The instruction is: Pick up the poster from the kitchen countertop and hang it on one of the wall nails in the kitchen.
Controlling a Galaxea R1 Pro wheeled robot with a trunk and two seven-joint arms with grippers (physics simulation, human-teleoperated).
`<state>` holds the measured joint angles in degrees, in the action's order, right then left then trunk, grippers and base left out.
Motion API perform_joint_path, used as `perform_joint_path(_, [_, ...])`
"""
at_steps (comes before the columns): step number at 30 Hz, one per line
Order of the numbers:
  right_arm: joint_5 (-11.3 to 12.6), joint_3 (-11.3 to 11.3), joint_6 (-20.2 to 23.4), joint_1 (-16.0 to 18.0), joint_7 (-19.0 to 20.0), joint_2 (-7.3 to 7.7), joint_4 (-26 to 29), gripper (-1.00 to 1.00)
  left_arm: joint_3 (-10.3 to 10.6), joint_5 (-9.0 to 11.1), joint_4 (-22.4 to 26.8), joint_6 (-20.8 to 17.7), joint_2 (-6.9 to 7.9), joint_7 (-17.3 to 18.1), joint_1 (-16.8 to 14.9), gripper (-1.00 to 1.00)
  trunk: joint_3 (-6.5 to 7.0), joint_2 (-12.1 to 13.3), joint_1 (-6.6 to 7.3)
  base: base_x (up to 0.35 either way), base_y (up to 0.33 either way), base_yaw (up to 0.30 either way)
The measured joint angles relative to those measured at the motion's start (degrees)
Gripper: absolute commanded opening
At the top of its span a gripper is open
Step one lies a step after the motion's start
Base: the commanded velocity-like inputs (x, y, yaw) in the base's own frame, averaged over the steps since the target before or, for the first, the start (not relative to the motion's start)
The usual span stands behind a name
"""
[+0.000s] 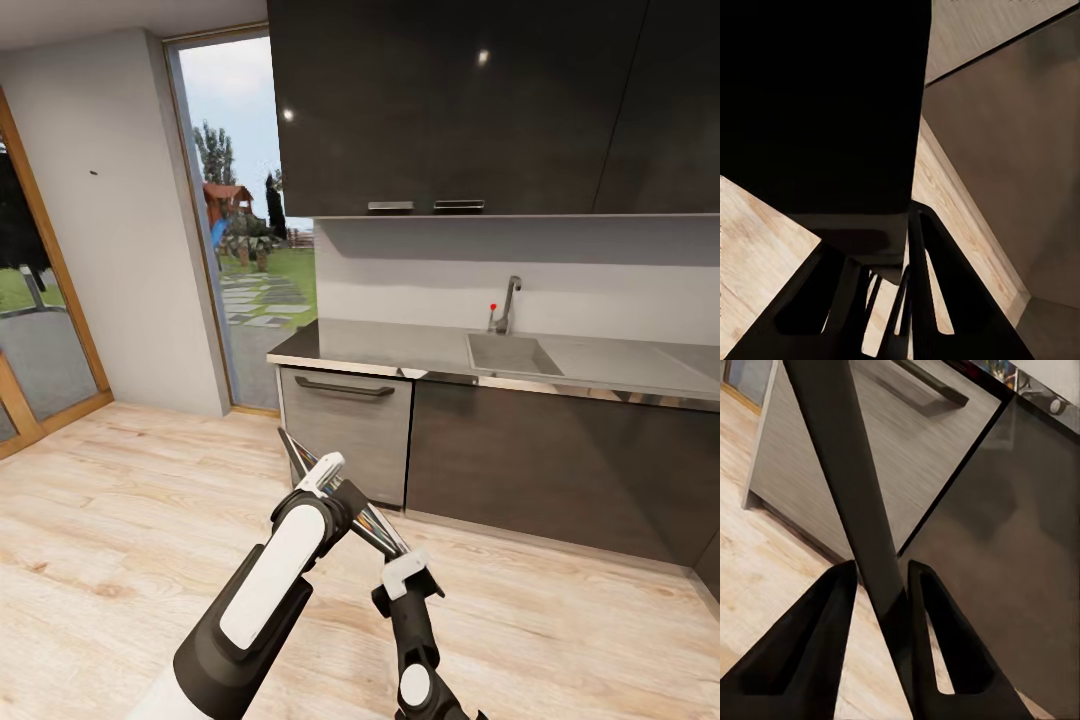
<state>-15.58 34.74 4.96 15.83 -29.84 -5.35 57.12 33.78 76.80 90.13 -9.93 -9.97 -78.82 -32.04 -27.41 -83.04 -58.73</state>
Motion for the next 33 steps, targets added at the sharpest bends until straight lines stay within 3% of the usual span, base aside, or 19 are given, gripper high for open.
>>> perform_joint_path(3, [-0.2,0.0,0.0,0.0,0.0,0.02,0.0,-1.00,0.0,0.0,0.0,0.0,0.00,0.0,0.0,-1.00,0.00,0.0,0.00,0.000,0.000,0.000])
perform_joint_path(4, [-0.2,0.0,0.0,0.0,0.0,0.02,0.0,-1.00,0.0,0.0,0.0,0.0,0.00,0.0,0.0,1.00,0.00,0.0,0.00,0.000,0.000,0.000])
perform_joint_path(24, [0.1,0.0,0.0,0.0,0.1,0.07,-0.2,-1.00,0.1,0.1,0.0,-0.1,-0.03,0.1,0.0,1.00,0.00,0.0,0.00,0.000,0.000,0.000])
perform_joint_path(33, [0.1,-0.1,0.0,0.6,0.6,0.22,-3.2,-1.00,0.1,0.2,0.2,-0.1,-0.03,0.1,0.0,1.00,0.00,0.0,0.00,0.000,0.000,0.000])
